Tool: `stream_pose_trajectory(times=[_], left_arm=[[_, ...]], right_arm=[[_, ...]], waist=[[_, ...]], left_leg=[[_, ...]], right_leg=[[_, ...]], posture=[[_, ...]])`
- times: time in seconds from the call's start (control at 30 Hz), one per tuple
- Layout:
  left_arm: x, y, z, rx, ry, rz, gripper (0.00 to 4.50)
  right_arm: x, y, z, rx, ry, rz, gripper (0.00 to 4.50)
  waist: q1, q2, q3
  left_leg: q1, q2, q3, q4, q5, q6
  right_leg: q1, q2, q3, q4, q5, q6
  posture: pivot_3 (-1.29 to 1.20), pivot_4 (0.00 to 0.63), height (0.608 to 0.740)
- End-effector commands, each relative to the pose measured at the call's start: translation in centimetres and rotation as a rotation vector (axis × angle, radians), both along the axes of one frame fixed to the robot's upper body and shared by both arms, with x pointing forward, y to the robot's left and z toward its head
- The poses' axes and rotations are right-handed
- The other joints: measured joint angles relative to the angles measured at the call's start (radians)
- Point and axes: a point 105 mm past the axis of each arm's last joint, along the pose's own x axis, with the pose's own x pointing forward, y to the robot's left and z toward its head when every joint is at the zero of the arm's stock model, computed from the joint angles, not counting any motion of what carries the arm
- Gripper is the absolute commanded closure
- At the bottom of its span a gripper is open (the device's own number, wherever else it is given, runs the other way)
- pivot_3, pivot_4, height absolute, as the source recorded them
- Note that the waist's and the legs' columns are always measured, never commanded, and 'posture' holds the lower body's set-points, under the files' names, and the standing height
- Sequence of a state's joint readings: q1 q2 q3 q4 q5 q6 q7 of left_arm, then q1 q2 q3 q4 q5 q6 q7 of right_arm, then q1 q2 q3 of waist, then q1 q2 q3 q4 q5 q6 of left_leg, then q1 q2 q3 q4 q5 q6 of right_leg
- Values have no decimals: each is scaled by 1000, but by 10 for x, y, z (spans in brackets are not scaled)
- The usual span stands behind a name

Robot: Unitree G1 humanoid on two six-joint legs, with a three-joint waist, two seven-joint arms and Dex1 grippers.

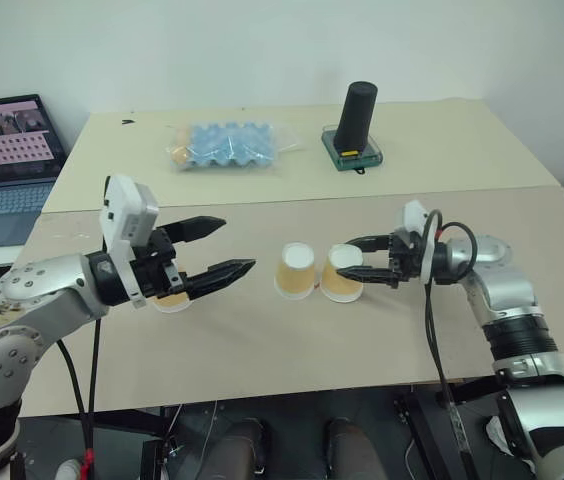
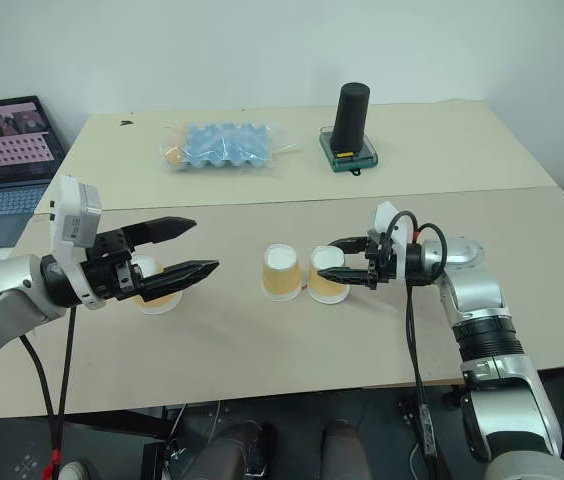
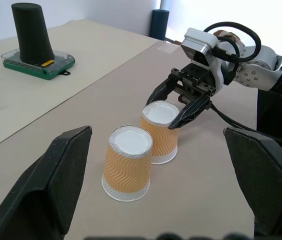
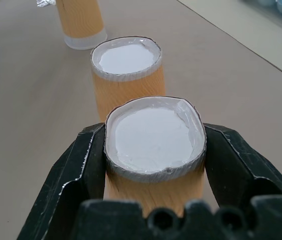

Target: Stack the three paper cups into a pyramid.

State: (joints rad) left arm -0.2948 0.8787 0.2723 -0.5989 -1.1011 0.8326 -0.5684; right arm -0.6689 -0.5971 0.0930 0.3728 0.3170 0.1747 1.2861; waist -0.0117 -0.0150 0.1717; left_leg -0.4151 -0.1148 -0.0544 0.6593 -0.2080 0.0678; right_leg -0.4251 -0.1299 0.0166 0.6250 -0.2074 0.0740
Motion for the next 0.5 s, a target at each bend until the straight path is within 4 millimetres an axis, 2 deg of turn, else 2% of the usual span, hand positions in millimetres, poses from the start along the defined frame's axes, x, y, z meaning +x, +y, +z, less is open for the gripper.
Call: stream_pose_trajectory(times=[0.03, 0.4, 0.47, 0.5], left_arm=[[-5, 0, 11, 11, -54, -4, 0], [-5, -1, 11, 12, -55, -3, 0], [-5, 0, 11, 13, -56, -3, 0], [-5, 0, 11, 14, -55, -2, 0]], right_arm=[[5, 1, 9, 1, -55, 2, 1912], [11, -1, 6, 0, -48, -7, 1912], [13, -3, 5, -3, -45, -25, 939], [13, -3, 5, -2, -40, -27, 735]], waist=[[-1, 0, 0], [-2, 0, 0], [-2, 0, 0], [-2, 0, 0]], left_leg=[[0, 0, 0, 0, 0, 0], [1, 0, 0, 0, 0, 0], [1, 0, 0, 0, 0, -1], [1, 0, 0, 0, 0, -1]], right_leg=[[0, 0, 0, 0, 0, 0], [0, 0, 0, 1, 0, 0], [0, 0, 0, 1, 0, 0], [0, 0, 0, 1, 0, 0]], posture=[[0, 150, 726], [0, 150, 726], [0, 150, 726], [0, 150, 726]])
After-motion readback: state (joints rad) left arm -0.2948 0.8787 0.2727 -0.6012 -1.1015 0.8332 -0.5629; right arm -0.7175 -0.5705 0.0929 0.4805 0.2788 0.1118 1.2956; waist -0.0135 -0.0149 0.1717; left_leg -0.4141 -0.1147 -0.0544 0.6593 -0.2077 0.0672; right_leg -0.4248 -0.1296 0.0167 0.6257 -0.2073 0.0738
